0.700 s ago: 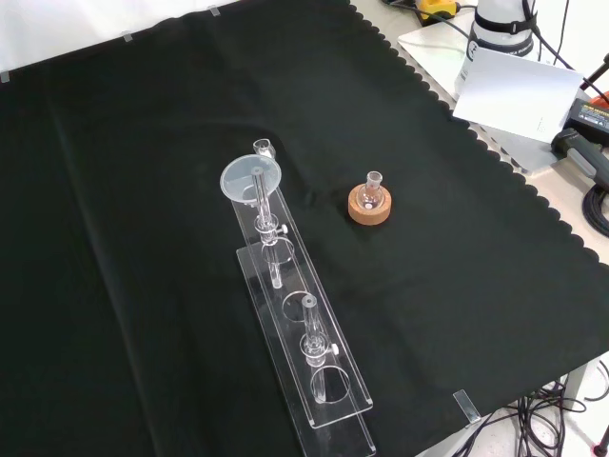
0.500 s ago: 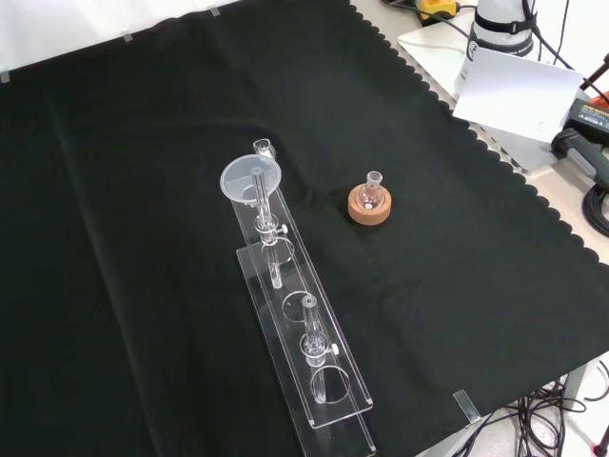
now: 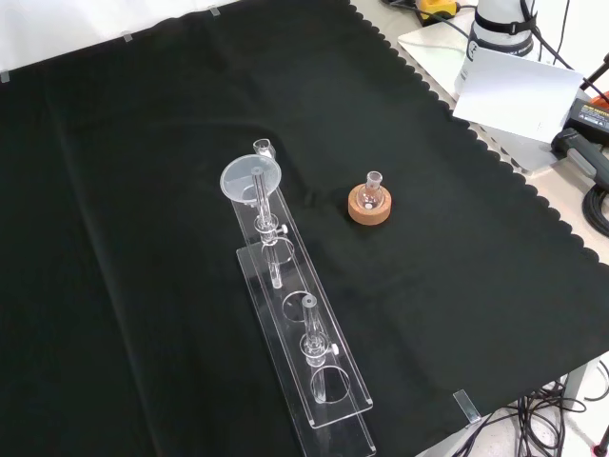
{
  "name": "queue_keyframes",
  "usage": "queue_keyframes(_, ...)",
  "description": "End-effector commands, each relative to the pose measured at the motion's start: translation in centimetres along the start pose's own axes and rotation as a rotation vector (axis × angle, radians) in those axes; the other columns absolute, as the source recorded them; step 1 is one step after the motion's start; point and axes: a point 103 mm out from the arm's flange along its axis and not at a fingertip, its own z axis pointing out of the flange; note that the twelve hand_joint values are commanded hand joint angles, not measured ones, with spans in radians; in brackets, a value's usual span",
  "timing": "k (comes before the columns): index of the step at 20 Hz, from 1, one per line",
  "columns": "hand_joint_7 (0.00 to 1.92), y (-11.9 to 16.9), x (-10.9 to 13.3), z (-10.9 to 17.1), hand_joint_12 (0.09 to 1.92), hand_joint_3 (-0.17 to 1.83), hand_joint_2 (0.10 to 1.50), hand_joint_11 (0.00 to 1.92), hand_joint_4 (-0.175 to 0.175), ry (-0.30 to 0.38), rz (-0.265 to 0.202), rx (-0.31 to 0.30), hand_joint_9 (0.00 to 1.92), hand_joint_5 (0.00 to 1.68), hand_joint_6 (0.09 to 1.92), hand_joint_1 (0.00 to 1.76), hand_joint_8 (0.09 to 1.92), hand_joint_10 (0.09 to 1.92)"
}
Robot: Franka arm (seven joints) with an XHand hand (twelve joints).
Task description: Pick up the funnel from the transparent funnel stand.
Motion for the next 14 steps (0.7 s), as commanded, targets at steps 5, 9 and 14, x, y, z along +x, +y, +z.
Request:
queue_keyframes(5,0.0,3.6,2.4,1.8,0.09,0.03,0.58,0.0,0.072,0.031,-0.072,0.029,0.0,0.0,0.09,0.47,0.09,0.09)
queue_keyframes(9,0.0,5.1,3.4,2.2,0.09,0.03,0.58,0.0,0.061,0.045,-0.09,0.048,0.0,0.0,0.09,0.49,0.09,0.09)
queue_keyframes(14,0.0,6.7,5.3,3.3,0.09,0.03,0.59,0.0,0.054,0.036,-0.131,0.076,0.0,0.0,0.09,0.51,0.09,0.09)
